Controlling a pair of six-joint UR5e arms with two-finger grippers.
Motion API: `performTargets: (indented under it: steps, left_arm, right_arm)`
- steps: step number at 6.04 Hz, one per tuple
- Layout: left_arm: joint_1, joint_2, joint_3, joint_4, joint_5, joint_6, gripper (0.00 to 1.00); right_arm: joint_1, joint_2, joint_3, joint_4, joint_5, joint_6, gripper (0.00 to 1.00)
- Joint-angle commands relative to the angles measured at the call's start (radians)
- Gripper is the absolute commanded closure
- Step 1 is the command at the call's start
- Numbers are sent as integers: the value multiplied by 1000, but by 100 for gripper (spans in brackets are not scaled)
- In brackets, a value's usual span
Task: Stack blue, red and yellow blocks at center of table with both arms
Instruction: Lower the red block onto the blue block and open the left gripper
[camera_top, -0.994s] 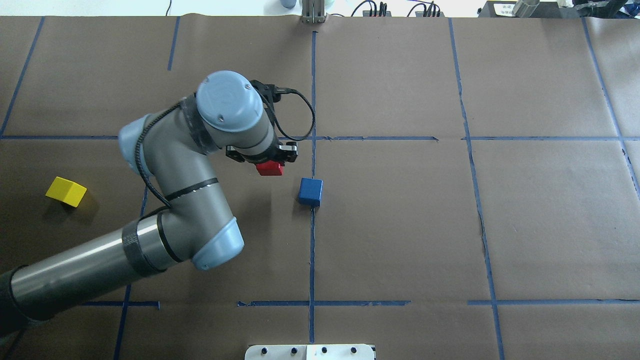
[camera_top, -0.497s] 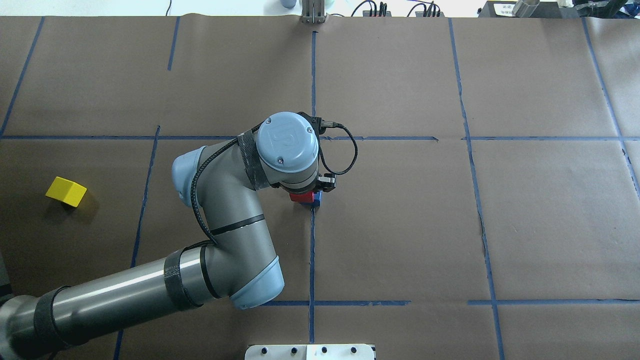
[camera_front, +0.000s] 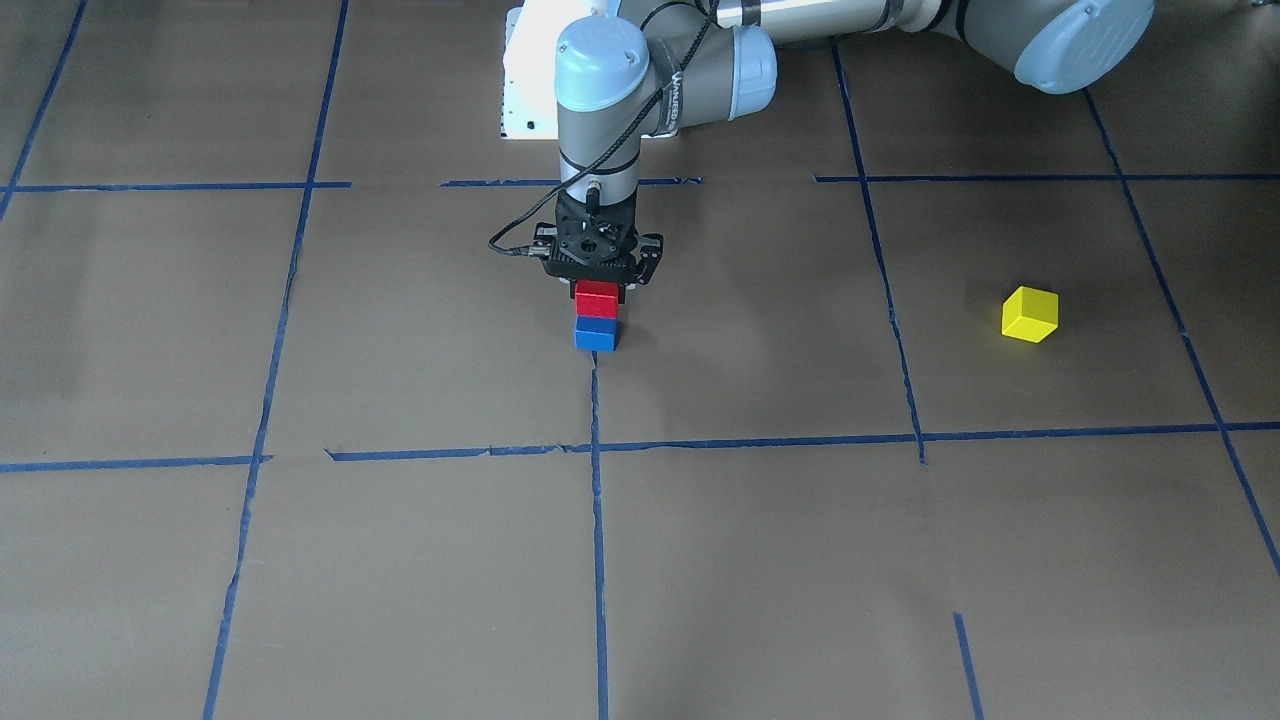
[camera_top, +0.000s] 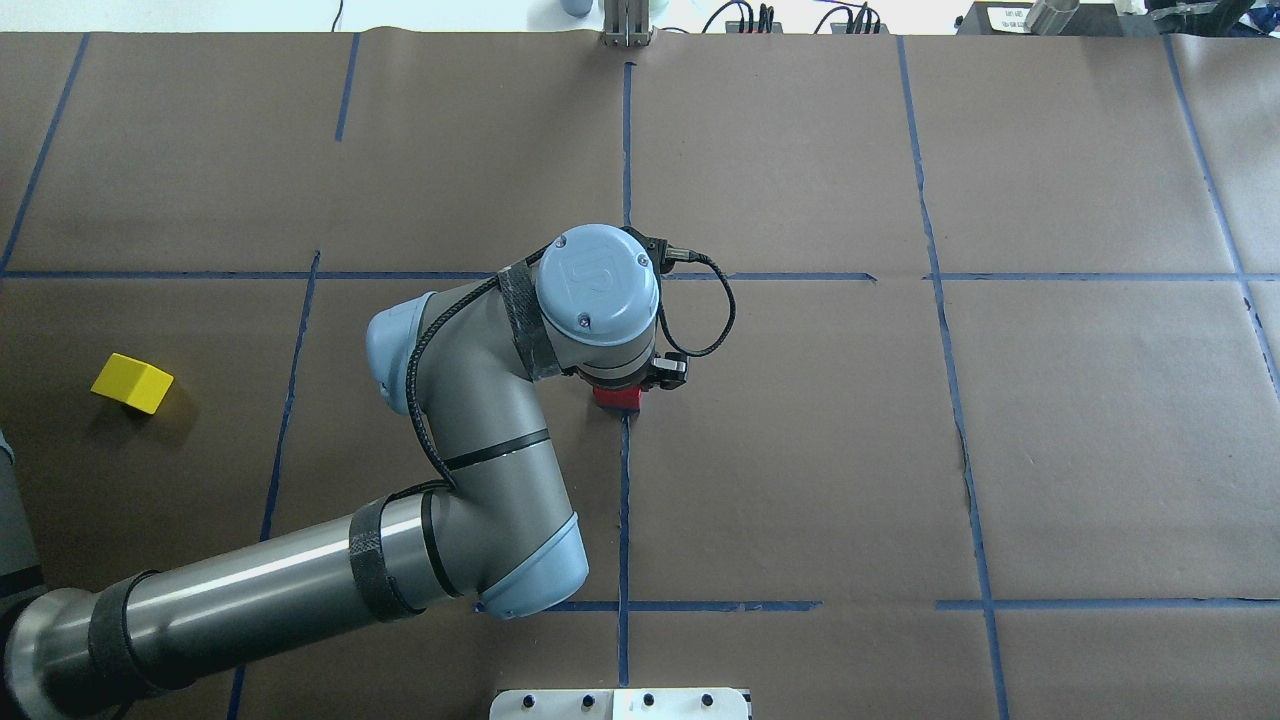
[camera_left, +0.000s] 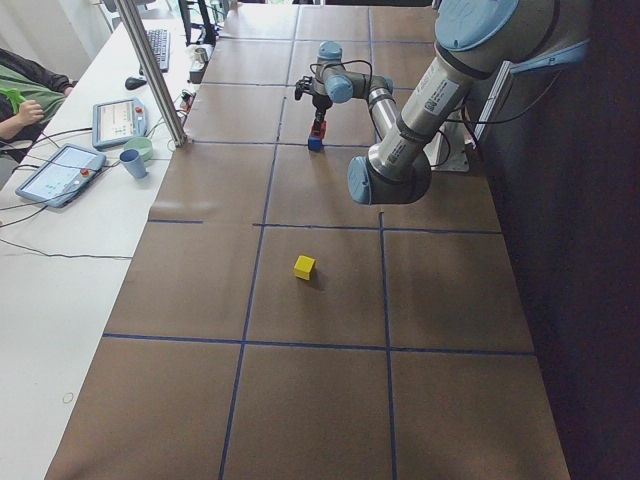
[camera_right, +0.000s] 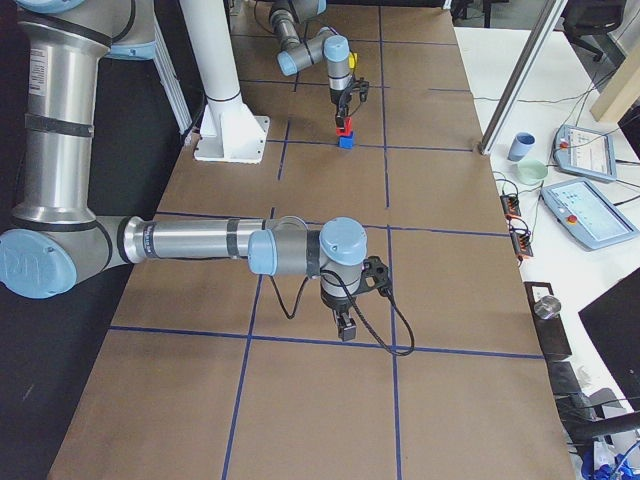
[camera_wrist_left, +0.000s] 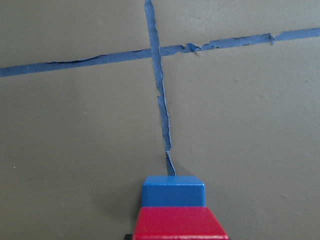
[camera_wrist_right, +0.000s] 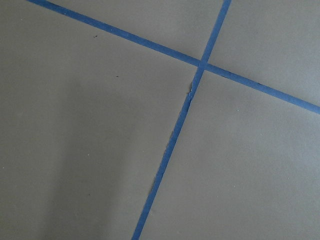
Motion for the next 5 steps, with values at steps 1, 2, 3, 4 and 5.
performTargets:
  steps: [1,2,3,4,5]
  left_arm:
    - [-1,-3,18,-3,-3,2,91]
    - [-3,-2,21,-3,-3,2,91]
    - [-3,-3,25,-6,-3,-1,91]
    - [-3,-5,25,-10,-3,-6,90]
    - [-3,-5,25,-12,-3,-9,88]
  right_arm:
    - [0,0,-1,0,0,0,0]
    - [0,0,-1,0,0,0,0]
    - [0,0,-1,0,0,0,0]
    - [0,0,-1,0,0,0,0]
    - [0,0,-1,0,0,0,0]
